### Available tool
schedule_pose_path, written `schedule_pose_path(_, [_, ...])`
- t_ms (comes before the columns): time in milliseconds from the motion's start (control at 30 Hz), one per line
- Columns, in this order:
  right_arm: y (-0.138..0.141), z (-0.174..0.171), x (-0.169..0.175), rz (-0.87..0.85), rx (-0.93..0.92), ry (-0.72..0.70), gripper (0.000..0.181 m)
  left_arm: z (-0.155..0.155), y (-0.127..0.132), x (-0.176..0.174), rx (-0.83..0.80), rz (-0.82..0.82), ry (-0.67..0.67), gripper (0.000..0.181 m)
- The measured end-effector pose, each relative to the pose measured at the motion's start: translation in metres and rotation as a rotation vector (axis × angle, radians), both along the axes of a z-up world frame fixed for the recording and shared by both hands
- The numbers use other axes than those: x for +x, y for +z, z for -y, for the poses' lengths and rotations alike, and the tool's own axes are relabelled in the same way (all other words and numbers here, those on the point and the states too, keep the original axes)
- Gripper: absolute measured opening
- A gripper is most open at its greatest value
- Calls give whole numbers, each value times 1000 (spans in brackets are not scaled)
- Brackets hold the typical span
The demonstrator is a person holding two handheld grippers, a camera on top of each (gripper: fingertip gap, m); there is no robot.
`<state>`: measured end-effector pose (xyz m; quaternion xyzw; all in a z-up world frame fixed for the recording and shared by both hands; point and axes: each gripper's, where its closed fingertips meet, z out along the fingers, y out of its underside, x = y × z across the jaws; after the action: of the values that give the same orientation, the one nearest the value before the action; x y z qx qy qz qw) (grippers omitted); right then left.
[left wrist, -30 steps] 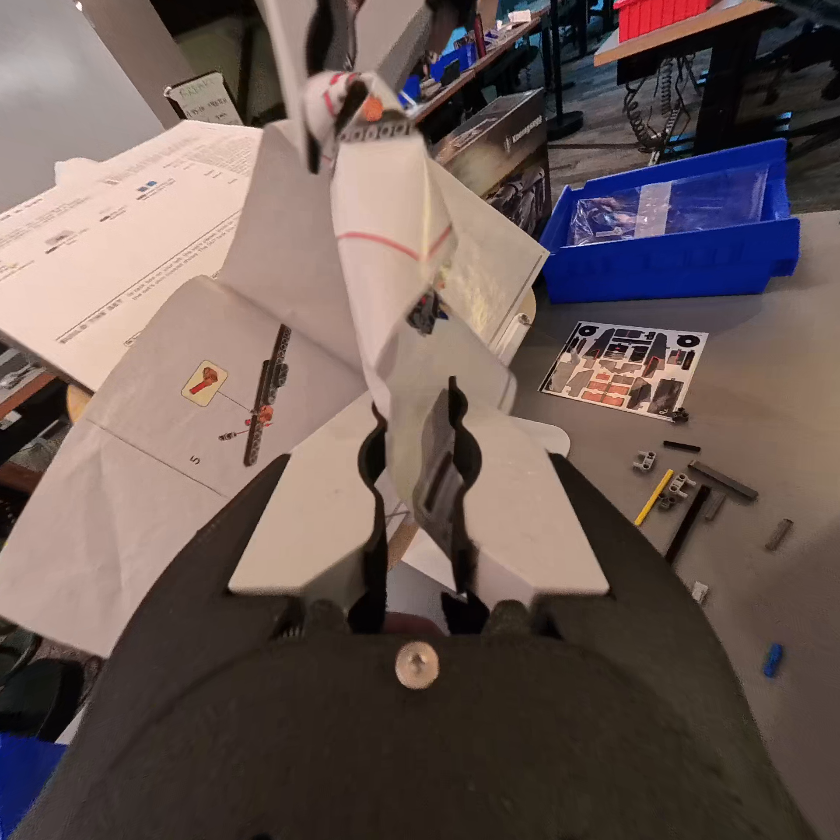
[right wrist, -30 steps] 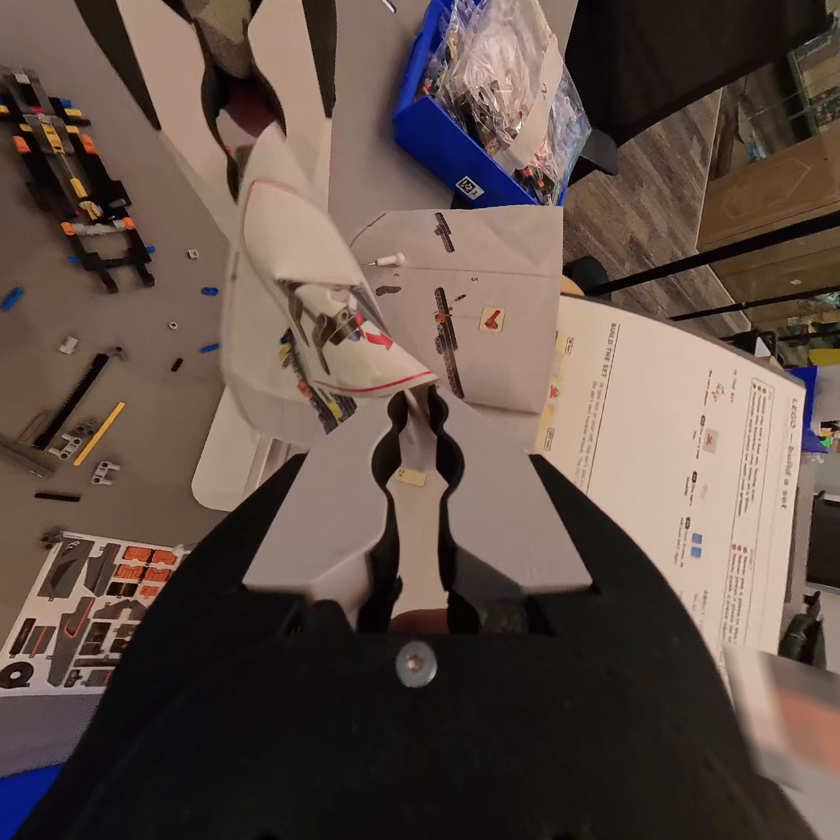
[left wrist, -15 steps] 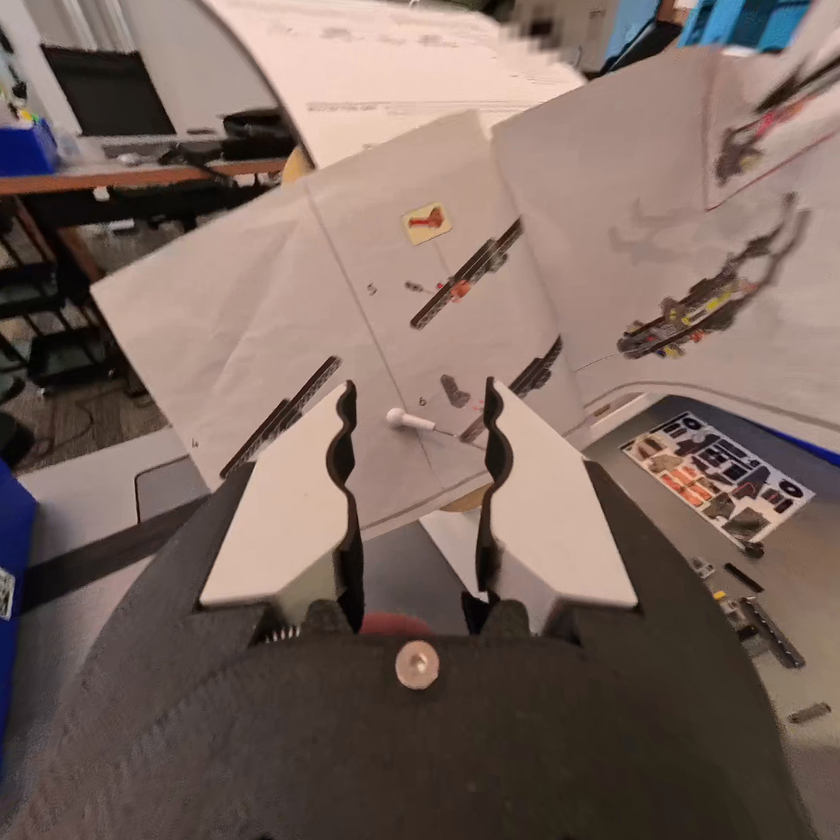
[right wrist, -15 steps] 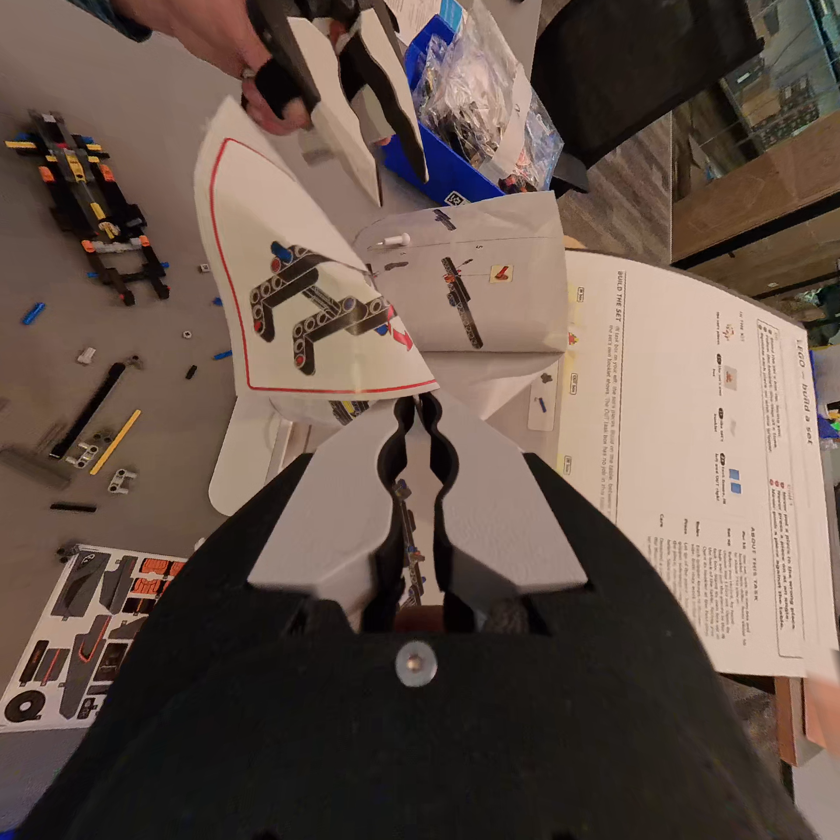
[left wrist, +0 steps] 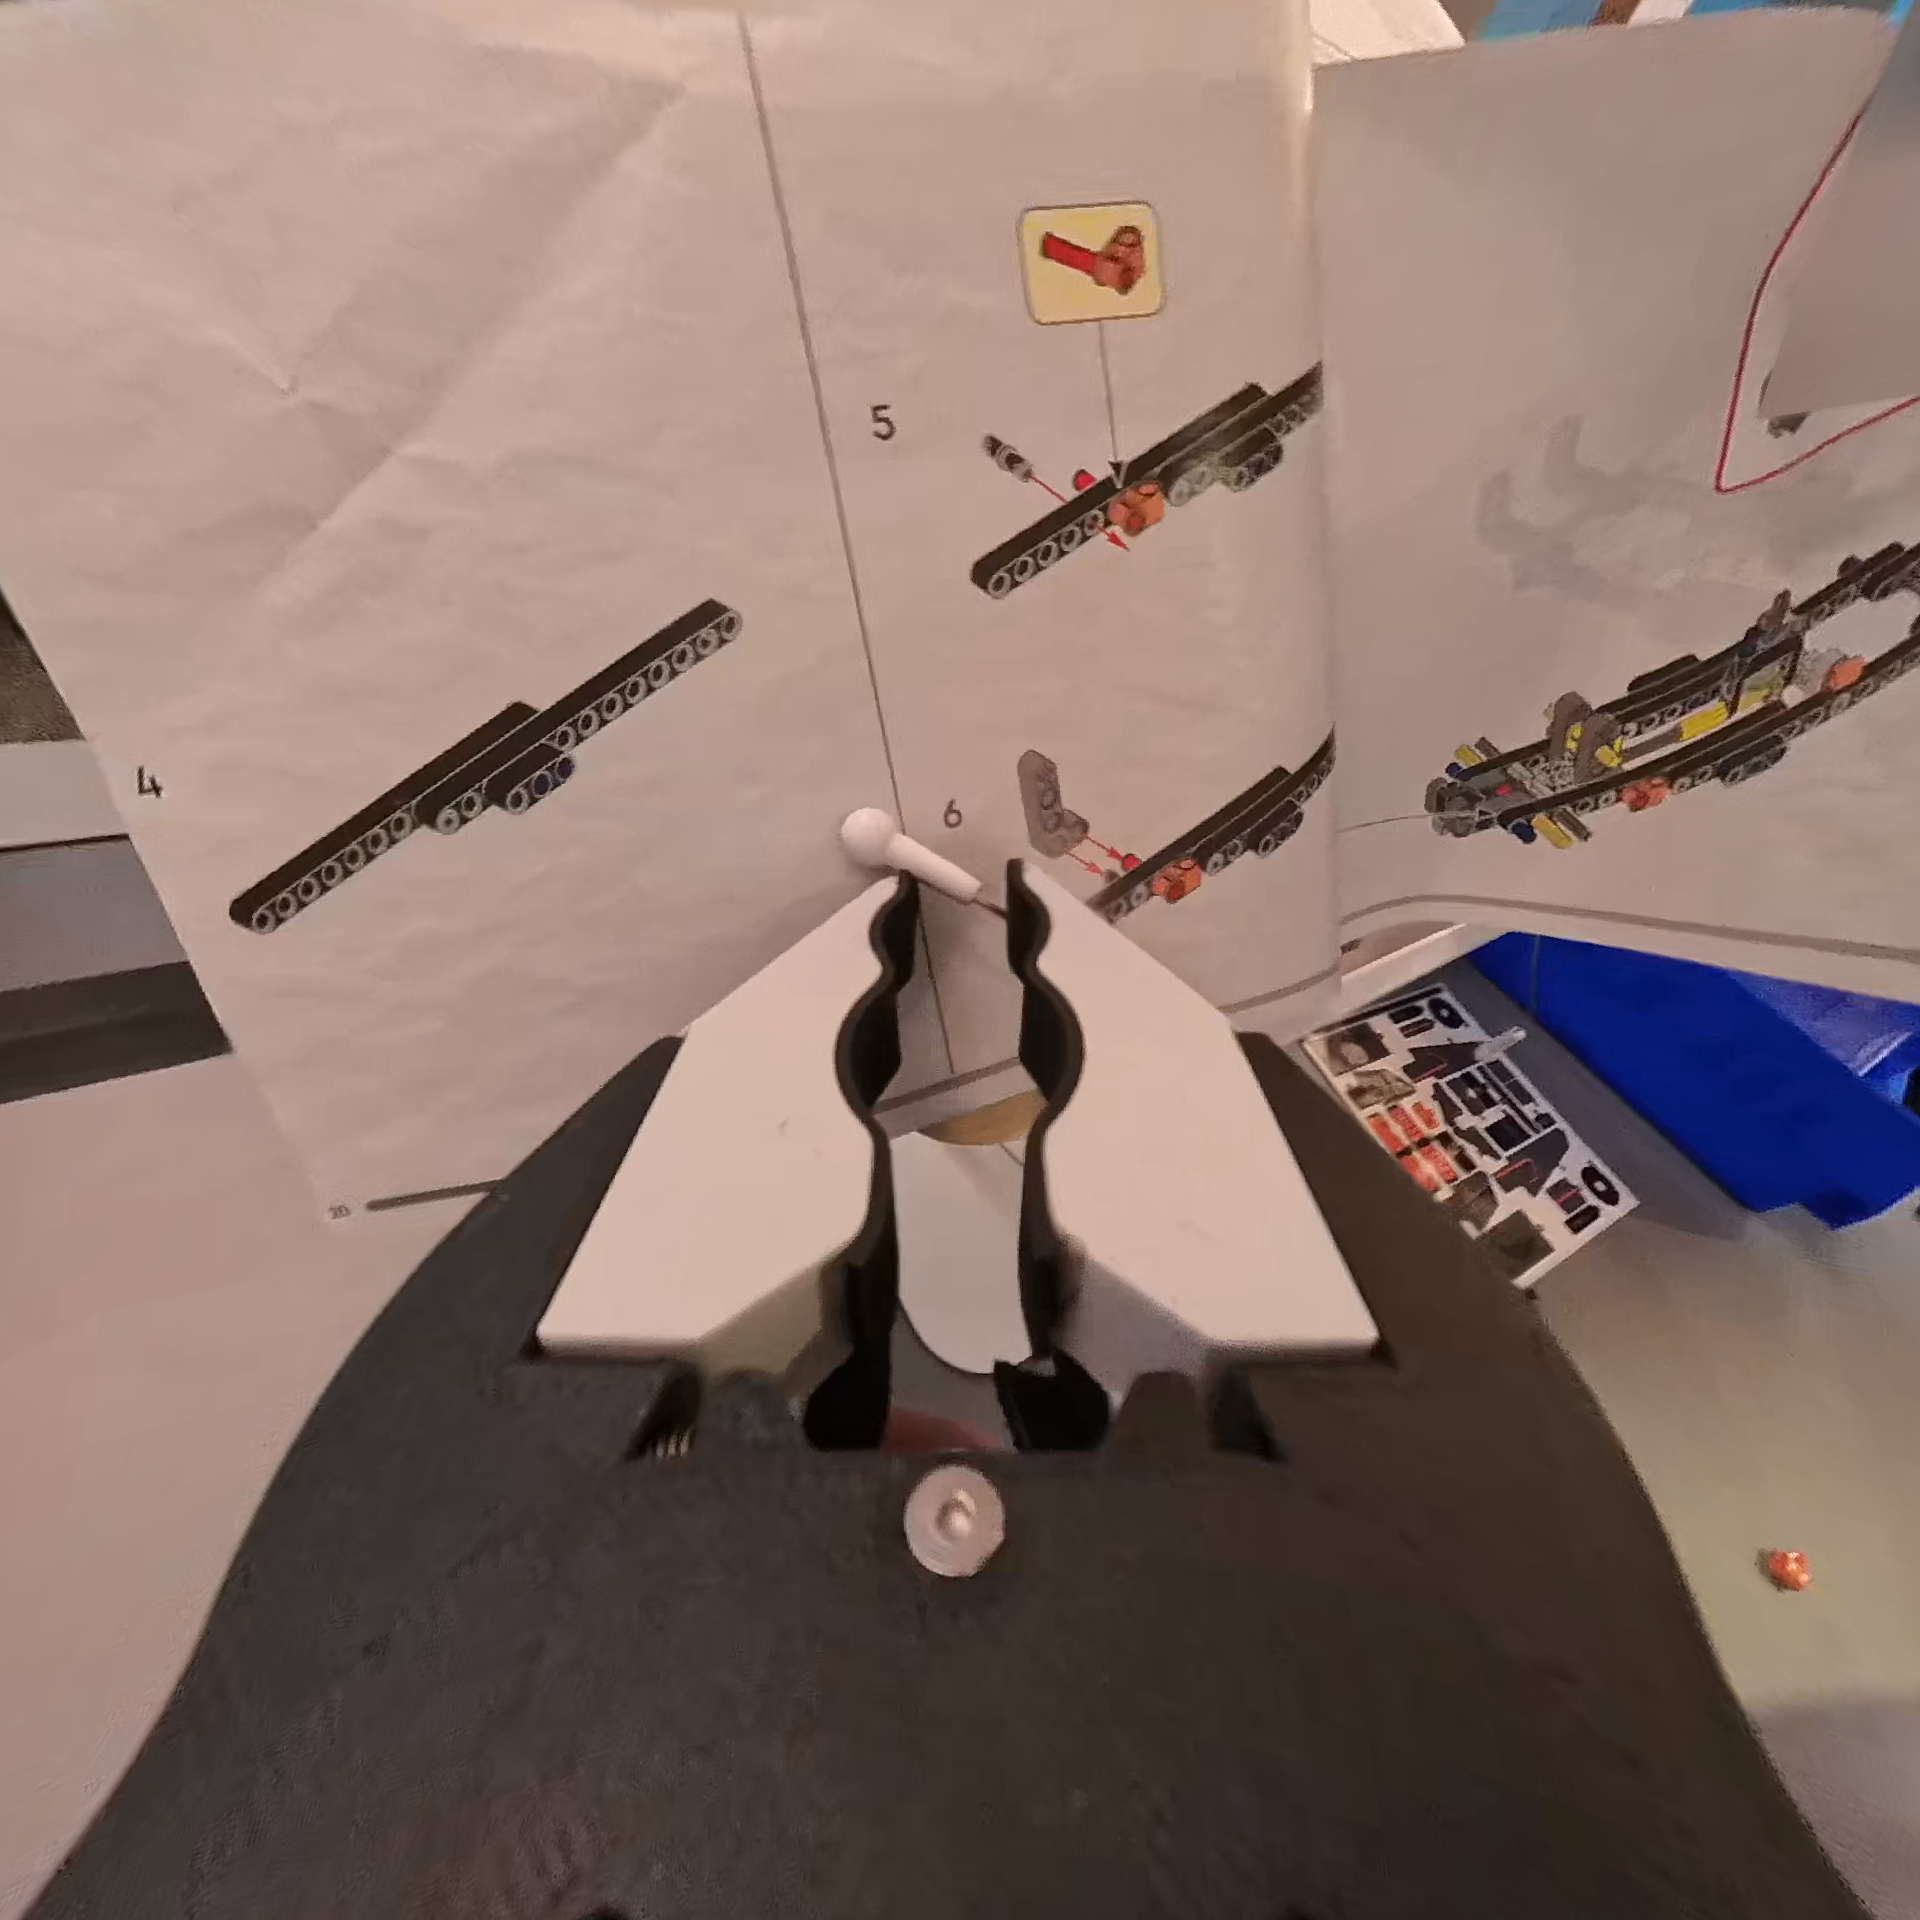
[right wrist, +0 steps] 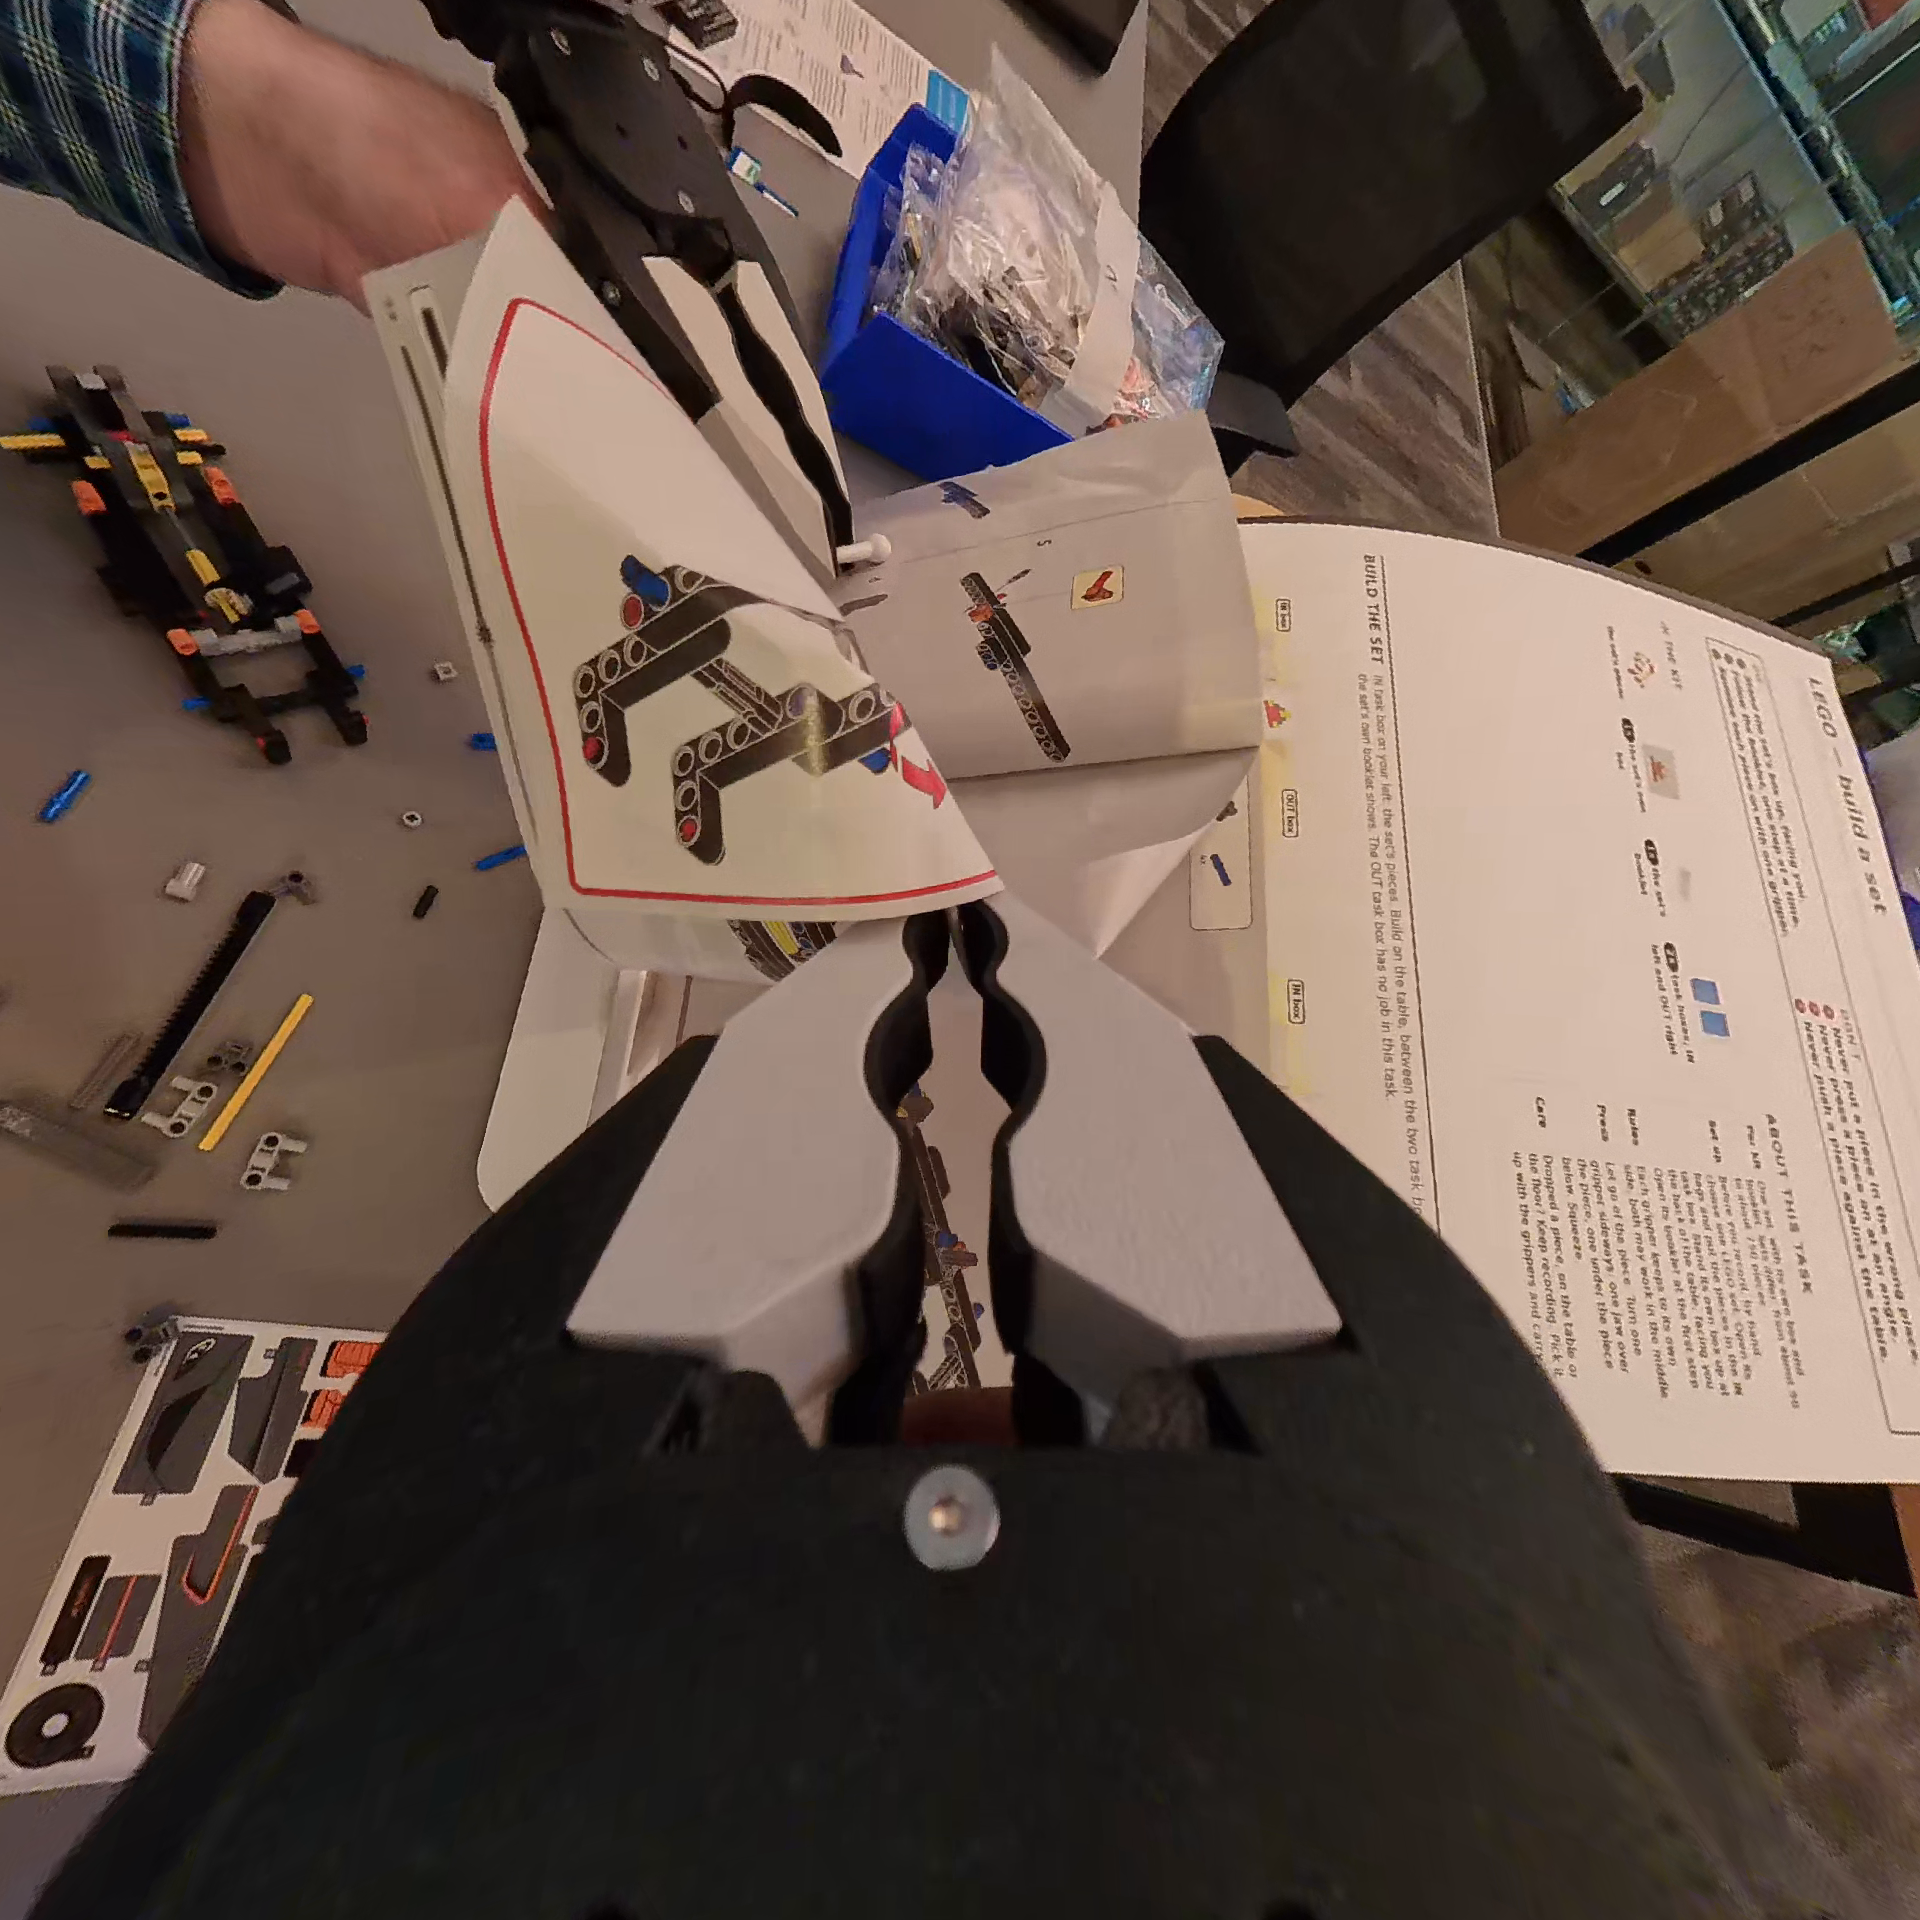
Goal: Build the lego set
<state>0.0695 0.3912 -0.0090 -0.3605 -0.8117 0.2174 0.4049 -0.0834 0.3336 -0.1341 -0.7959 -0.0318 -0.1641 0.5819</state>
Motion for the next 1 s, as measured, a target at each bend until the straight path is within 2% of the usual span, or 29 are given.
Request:
schedule_pose_path(100, [0, -2, 0, -7, -3, -5, 0, 0, 0, -1, 8, 81, -19, 10])
schedule_pose_path(333, [2, -1, -3, -16, -3, -6, 0, 4, -2, -2, 15, 126, -43, 8])
schedule_pose_path(1000, [2, -4, -5, 14, 16, -25, 0, 14, -11, -6, 13, 170, -85, 8])
